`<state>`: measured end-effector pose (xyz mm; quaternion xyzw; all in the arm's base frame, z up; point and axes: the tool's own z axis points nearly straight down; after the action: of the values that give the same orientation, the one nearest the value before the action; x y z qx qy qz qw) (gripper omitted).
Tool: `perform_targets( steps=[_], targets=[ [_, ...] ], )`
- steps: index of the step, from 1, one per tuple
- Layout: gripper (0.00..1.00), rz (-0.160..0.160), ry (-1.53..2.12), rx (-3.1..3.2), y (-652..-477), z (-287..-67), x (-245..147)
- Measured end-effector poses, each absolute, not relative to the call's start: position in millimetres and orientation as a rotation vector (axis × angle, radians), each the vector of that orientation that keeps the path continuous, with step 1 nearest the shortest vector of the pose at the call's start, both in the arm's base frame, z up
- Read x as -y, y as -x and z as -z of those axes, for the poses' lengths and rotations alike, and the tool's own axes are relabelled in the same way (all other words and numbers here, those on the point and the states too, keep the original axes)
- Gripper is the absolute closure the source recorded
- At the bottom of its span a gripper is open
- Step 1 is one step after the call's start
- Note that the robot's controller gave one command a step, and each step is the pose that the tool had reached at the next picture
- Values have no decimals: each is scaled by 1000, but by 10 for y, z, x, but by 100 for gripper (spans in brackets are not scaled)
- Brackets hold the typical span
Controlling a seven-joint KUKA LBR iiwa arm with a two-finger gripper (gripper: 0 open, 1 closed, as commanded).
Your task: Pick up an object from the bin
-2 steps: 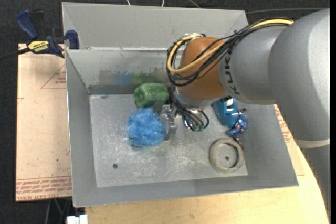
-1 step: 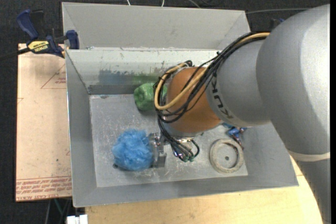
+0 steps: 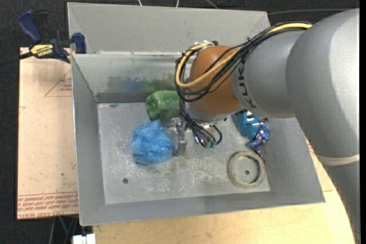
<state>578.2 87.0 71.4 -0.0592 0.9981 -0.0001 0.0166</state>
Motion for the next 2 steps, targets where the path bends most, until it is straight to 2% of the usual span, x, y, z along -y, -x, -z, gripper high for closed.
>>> perform_targets(
  steps=[1, 2],
  targets=[
    [0, -13, 162, -3123, -5628, -703, -1333],
    [100, -11, 160, -3123, -5633, -704, -1321]
  ],
)
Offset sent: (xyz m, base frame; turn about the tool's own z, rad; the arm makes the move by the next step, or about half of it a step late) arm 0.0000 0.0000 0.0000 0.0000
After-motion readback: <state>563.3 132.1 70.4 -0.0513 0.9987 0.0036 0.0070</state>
